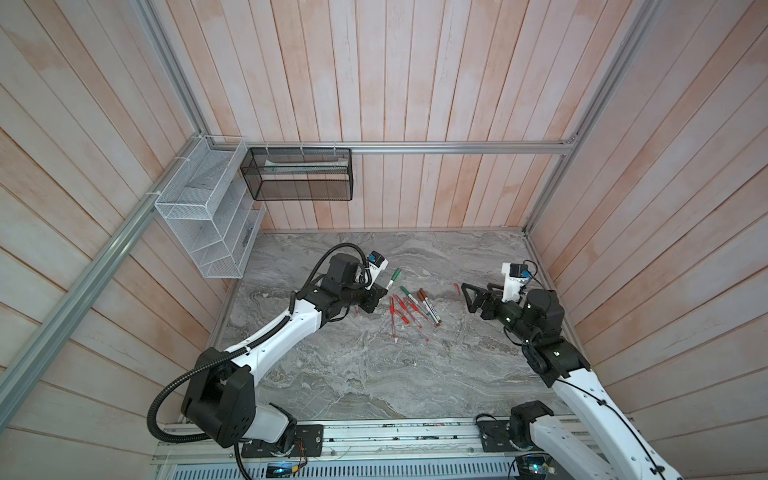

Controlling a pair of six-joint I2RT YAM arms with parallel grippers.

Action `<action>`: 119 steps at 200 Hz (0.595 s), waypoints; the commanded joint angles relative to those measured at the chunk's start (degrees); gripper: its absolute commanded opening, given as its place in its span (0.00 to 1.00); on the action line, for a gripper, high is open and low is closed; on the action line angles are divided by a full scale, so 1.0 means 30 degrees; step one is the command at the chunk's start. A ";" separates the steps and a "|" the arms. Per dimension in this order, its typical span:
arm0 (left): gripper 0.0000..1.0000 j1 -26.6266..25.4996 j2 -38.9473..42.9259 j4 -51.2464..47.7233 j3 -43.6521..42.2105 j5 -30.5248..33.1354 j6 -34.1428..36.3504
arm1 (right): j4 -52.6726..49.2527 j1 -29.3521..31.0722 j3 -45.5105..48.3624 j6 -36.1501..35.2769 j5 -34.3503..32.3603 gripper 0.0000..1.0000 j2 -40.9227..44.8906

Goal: Open the pen caps

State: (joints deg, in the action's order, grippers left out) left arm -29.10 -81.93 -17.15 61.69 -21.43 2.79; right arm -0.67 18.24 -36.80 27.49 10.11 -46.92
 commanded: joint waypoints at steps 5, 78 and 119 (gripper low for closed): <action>0.00 0.0769 0.0834 -0.0210 -0.0425 0.0150 0.1567 | 0.3172 0.1876 -0.1288 0.7089 -0.1389 0.95 -0.2558; 0.00 0.1906 0.1893 0.0589 -0.1783 0.2220 0.3259 | 0.9090 0.7171 -0.5038 1.3967 -0.3274 0.79 -1.0696; 0.00 0.2340 0.1967 0.0792 -0.1824 0.2204 0.3223 | 0.9317 0.7994 -0.7381 1.5198 -0.2503 0.67 -1.4260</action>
State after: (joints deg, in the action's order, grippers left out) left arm -22.79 -77.38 -16.62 57.04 -15.51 11.05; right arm 24.88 41.10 -56.42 69.34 2.63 -85.73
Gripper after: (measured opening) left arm 0.104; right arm 0.693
